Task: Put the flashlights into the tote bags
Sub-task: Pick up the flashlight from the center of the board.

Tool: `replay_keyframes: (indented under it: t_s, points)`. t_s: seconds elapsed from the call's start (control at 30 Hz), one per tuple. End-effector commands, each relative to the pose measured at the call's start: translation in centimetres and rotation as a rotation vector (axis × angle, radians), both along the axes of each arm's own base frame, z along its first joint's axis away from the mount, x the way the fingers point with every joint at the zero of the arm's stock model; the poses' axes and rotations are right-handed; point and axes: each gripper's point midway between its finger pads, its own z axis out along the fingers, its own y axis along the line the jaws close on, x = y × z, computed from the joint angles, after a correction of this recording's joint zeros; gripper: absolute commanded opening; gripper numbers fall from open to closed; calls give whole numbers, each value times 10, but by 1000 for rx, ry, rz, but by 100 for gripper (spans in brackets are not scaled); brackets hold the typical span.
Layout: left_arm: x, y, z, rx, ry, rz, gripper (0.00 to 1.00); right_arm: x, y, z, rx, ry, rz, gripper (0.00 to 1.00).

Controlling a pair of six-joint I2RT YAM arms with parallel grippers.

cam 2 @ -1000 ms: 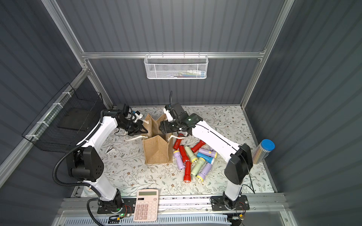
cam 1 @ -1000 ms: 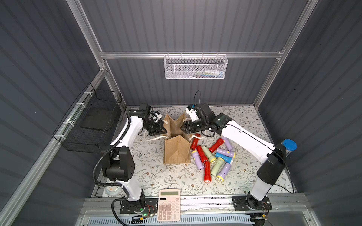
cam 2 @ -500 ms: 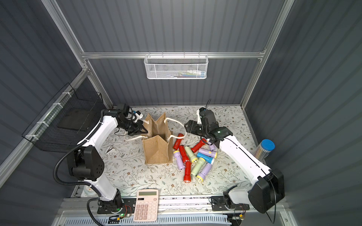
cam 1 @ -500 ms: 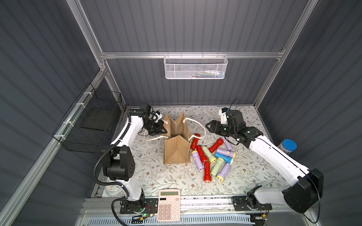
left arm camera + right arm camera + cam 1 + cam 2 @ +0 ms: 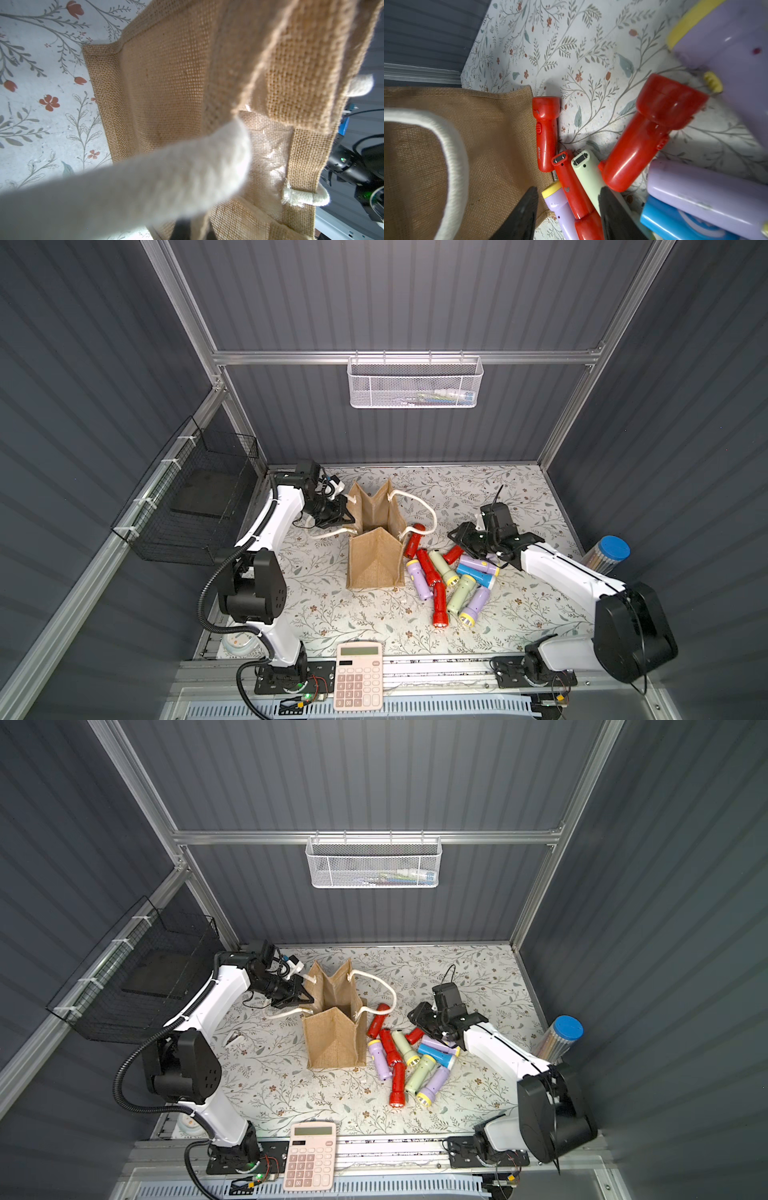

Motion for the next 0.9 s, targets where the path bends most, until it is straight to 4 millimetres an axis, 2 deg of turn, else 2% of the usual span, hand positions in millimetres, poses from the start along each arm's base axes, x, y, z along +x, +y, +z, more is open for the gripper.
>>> replay_keyframes:
  t_s: [0.0, 0.13, 0.3, 0.47, 0.63, 0.77, 0.87]
  points:
    - [3, 3, 1, 7, -1, 7, 0, 17, 24, 12, 117, -27, 39, 52]
    - [6, 1, 6, -8, -15, 13, 0, 29, 39, 5, 143, -1, 66, 52]
    - [8, 2, 10, 0, -27, 17, 0, 41, 65, 6, 131, 14, 119, 51]
    - [8, 1, 12, -7, -31, 15, 0, 37, 83, -11, 97, 98, 133, 55]
    - [11, 0, 17, -14, -44, 19, 0, 34, 98, -22, 68, 147, 142, 52]
    - [11, 0, 20, -14, -54, 15, 0, 29, 105, -29, 20, 172, 161, 50]
    - [11, 0, 20, -15, -56, 12, 0, 29, 102, -34, -66, 168, 157, 50]
